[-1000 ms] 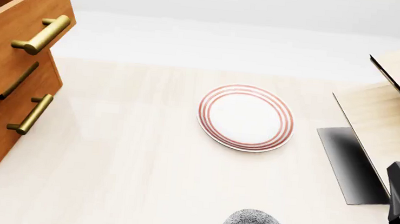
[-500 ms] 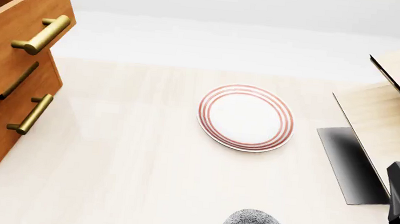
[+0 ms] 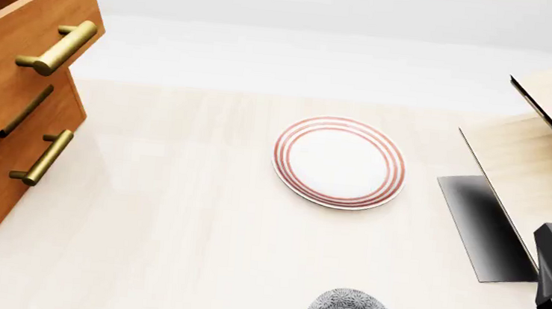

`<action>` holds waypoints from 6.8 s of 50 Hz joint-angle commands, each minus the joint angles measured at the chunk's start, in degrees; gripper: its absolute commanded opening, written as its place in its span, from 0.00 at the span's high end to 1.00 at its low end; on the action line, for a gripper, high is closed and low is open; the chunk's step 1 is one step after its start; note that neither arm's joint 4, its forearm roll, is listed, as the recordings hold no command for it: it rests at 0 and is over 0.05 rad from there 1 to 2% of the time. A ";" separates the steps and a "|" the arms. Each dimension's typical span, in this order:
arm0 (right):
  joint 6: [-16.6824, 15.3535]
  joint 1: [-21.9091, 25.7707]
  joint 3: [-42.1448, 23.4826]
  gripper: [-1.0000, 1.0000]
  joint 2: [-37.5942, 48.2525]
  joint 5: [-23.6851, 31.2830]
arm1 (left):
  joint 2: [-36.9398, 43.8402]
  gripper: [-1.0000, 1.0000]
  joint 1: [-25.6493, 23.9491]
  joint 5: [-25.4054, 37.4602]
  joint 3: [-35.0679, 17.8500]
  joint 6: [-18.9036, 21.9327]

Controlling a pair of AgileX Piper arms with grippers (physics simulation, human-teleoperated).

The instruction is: Open the top drawer of the cabinet and put the bowl in it.

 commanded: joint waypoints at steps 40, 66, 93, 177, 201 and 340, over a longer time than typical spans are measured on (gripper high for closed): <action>0.00 -0.02 0.05 0.00 -0.12 0.06 | 0.16 0.00 -0.01 -5.58 7.63 -2.39; 0.00 0.01 0.05 0.00 -0.12 0.06 | 2.09 0.00 0.10 -9.34 11.25 -1.88; -0.02 0.00 0.05 0.00 -0.11 0.06 | 3.65 0.00 -1.51 -10.89 12.20 -1.71; -0.02 0.00 0.05 0.00 -0.12 0.06 | 5.64 0.00 -10.24 -11.34 11.52 -0.90; 0.01 0.00 0.05 0.00 -0.11 0.06 | 6.23 0.00 -12.73 -11.61 11.53 -0.59; -0.05 0.00 0.04 0.00 -0.13 0.06 | 0.91 0.00 -20.04 -6.99 8.98 3.46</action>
